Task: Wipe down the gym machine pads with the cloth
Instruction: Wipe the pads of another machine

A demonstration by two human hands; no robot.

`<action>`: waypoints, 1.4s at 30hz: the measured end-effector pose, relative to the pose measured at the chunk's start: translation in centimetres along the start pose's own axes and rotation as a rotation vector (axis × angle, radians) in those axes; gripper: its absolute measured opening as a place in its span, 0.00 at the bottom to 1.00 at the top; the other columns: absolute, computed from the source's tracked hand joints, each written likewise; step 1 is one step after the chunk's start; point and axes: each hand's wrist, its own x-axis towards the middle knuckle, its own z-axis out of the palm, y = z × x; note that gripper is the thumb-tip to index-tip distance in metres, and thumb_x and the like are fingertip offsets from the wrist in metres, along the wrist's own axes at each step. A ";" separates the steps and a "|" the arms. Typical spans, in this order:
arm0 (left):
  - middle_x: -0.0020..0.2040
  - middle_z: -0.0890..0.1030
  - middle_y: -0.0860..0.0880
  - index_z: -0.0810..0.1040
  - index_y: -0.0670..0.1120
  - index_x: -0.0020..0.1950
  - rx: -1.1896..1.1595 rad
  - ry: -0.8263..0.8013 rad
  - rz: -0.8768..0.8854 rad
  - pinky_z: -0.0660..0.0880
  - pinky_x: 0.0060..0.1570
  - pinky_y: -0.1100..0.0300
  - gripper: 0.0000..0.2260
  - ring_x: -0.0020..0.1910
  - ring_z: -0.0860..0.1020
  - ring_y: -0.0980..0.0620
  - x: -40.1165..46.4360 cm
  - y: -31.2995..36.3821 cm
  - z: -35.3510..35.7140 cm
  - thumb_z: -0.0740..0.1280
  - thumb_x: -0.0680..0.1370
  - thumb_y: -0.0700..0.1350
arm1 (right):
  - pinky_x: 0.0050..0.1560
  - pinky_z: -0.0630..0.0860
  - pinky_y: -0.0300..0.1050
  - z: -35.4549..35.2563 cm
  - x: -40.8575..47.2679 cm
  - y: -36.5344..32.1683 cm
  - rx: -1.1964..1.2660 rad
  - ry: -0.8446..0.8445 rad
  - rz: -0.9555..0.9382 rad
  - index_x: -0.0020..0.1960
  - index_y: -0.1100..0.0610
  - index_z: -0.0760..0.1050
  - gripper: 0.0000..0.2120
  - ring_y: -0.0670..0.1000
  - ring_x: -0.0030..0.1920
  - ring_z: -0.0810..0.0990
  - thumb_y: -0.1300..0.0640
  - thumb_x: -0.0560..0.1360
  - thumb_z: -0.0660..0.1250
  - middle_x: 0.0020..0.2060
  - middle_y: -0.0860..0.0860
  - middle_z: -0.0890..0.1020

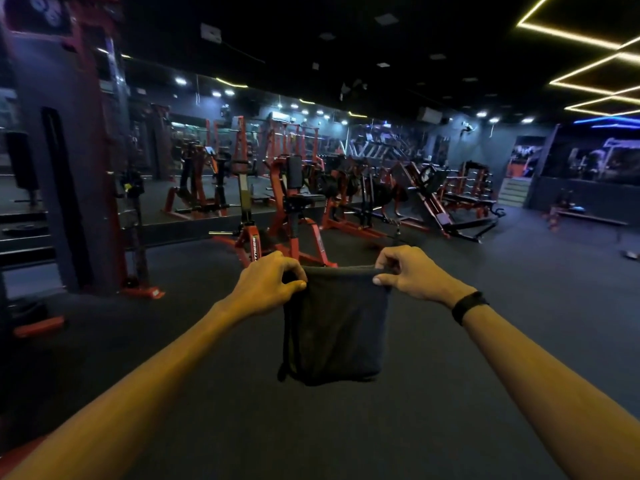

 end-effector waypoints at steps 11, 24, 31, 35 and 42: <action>0.51 0.77 0.55 0.75 0.59 0.40 0.008 0.057 -0.046 0.76 0.54 0.44 0.14 0.53 0.76 0.50 21.6 -9.6 1.9 0.73 0.75 0.41 | 0.45 0.74 0.49 1.3 22.1 11.7 0.005 0.069 -0.123 0.45 0.49 0.74 0.10 0.51 0.44 0.77 0.56 0.75 0.75 0.42 0.45 0.77; 0.51 0.75 0.55 0.80 0.51 0.58 0.000 0.091 -0.112 0.72 0.47 0.56 0.11 0.47 0.73 0.58 40.9 -23.6 7.3 0.72 0.77 0.42 | 0.44 0.76 0.50 7.2 45.7 23.2 0.005 -0.008 -0.173 0.47 0.51 0.74 0.07 0.50 0.42 0.79 0.56 0.76 0.73 0.41 0.45 0.77; 0.42 0.79 0.55 0.84 0.50 0.54 -0.102 0.024 -0.125 0.77 0.46 0.52 0.09 0.43 0.77 0.53 54.1 -32.4 10.6 0.74 0.75 0.40 | 0.42 0.70 0.43 9.3 59.0 30.3 -0.049 -0.026 -0.178 0.45 0.48 0.73 0.09 0.41 0.41 0.73 0.56 0.76 0.74 0.40 0.42 0.75; 0.46 0.83 0.52 0.84 0.52 0.54 -0.109 0.006 -0.135 0.79 0.51 0.48 0.10 0.47 0.80 0.54 63.3 -36.4 11.3 0.74 0.75 0.41 | 0.42 0.71 0.47 8.4 67.4 34.1 -0.078 -0.007 -0.176 0.46 0.49 0.73 0.09 0.44 0.41 0.74 0.56 0.75 0.74 0.40 0.43 0.76; 0.44 0.84 0.54 0.81 0.60 0.43 -0.141 0.028 -0.164 0.80 0.52 0.44 0.12 0.45 0.82 0.53 76.5 -42.6 15.4 0.76 0.72 0.42 | 0.43 0.72 0.45 10.3 77.3 41.8 -0.081 0.032 -0.122 0.53 0.53 0.74 0.11 0.41 0.41 0.74 0.56 0.76 0.74 0.42 0.43 0.76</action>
